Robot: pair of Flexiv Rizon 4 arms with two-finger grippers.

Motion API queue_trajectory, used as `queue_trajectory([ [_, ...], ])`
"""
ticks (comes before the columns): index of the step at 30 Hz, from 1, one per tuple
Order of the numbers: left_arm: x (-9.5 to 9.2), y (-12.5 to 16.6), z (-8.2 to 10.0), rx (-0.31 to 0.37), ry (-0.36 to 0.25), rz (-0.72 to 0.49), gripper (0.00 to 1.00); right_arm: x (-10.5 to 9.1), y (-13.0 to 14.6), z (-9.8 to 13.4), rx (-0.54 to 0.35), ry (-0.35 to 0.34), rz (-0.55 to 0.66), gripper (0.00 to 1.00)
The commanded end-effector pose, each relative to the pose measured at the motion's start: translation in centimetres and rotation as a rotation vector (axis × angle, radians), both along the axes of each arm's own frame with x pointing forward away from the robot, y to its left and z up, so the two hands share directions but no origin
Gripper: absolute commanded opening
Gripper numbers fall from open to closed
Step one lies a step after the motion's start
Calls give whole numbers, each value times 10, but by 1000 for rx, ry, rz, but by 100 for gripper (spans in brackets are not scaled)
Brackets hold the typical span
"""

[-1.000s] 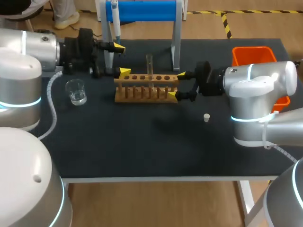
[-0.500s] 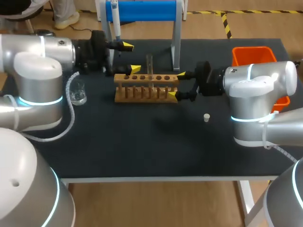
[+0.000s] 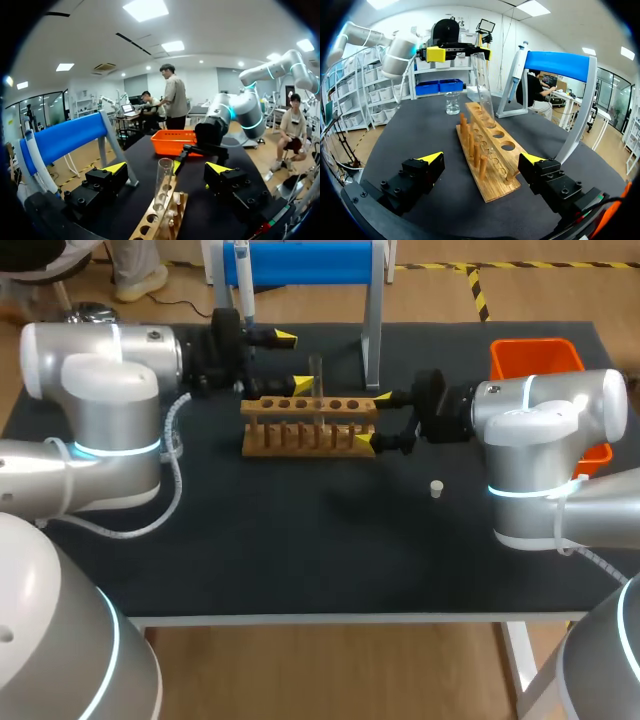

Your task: Invert the test tube, pick up the pipette, mount the tip to pipette, aspirate from beaker and dispense into the tube, eject the tip, return the pipette, and cap with the stopper.

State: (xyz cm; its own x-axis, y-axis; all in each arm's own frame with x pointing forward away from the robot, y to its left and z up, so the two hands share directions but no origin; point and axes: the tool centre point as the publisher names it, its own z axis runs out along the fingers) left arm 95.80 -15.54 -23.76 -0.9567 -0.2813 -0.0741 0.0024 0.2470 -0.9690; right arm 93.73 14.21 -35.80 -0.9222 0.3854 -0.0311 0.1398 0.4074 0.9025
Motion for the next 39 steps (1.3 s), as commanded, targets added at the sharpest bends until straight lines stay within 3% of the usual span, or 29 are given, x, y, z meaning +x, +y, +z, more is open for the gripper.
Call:
queue_trajectory([
  [1, 10, -10, -8, -9, 1, -15, 100, 0, -1, 0, 1, -1, 1, 100],
  [16, 18, -23, -12, -14, 11, -52, 100, 0, -1, 0, 1, -1, 1, 100],
  [17, 19, -23, -12, -14, 11, -54, 82, 0, -1, 0, 1, -1, 1, 100],
  [18, 19, -23, -13, -13, 11, -56, 70, 0, -1, 0, 1, -1, 1, 100],
  [19, 19, -24, -13, -13, 11, -58, 49, 0, -1, 0, 1, -1, 1, 100],
  [20, 19, -24, -13, -12, 11, -60, 7, 0, -1, 0, 1, -1, 1, 100],
  [21, 19, -25, -13, -11, 12, -61, 0, 0, -1, 0, 1, -1, 1, 100],
  [39, 21, -27, -8, 43, 33, -99, 0, 0, -1, 0, 1, -1, 1, 100],
])
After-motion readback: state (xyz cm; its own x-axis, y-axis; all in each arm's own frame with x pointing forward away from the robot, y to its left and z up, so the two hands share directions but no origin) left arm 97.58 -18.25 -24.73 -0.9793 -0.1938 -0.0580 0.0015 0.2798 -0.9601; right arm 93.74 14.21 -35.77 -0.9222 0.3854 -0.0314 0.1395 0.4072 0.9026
